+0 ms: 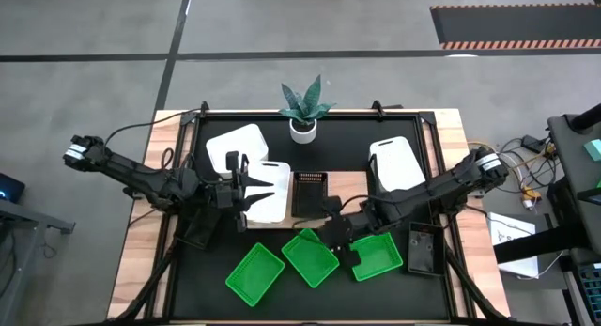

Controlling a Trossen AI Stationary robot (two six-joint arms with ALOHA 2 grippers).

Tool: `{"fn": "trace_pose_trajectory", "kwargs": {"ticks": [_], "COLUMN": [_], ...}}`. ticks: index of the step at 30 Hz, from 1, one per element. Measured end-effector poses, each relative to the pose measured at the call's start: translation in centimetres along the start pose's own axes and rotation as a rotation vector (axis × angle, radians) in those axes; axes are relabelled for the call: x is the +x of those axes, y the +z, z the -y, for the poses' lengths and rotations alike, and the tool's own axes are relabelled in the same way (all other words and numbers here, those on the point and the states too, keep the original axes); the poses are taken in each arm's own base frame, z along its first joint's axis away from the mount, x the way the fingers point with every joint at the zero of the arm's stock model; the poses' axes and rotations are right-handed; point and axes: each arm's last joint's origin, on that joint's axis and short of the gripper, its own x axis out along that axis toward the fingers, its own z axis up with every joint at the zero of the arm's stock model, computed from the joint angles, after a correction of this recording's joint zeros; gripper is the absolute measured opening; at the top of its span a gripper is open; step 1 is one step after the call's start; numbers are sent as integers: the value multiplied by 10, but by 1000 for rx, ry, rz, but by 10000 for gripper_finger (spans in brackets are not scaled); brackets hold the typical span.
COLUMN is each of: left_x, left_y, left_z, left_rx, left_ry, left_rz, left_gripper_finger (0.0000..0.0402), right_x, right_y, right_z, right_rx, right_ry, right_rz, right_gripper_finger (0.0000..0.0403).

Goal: Stack baskets on shelf by color
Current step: Put the middle green bin on the shelf

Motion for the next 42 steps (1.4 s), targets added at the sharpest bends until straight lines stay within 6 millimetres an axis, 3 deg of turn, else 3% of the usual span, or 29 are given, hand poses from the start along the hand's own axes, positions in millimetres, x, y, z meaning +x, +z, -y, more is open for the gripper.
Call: {"fn": "trace_pose_trajectory", "kwargs": {"ticks": [9, 15, 20, 25, 32, 42], "left_x": [0, 2, 1, 0, 0, 0], "left_y": [0, -2, -1, 0, 0, 0], "left_z": [0, 4, 3, 2, 2, 2], "left_rx": [-36, -32, -35, -35, -34, -34], "left_ry": [-1, -11, -8, -8, -7, -7], "left_rz": [2, -5, 1, 3, 4, 5], "left_gripper_finger": [73, 73, 73, 73, 73, 73], "right_x": [11, 20, 25, 36, 58, 85], "right_y": [-2, 1, 18, 26, 20, 17], "right_z": [-18, -29, -34, -42, -52, -61], "right_rx": [93, 112, 110, 90, 80, 16], "right_ry": [32, 49, 57, 110, 170, 230], "right_rz": [-27, -38, -26, -107, -285, -342], "right_gripper_finger": [24, 91, 152, 185, 184, 168]}}
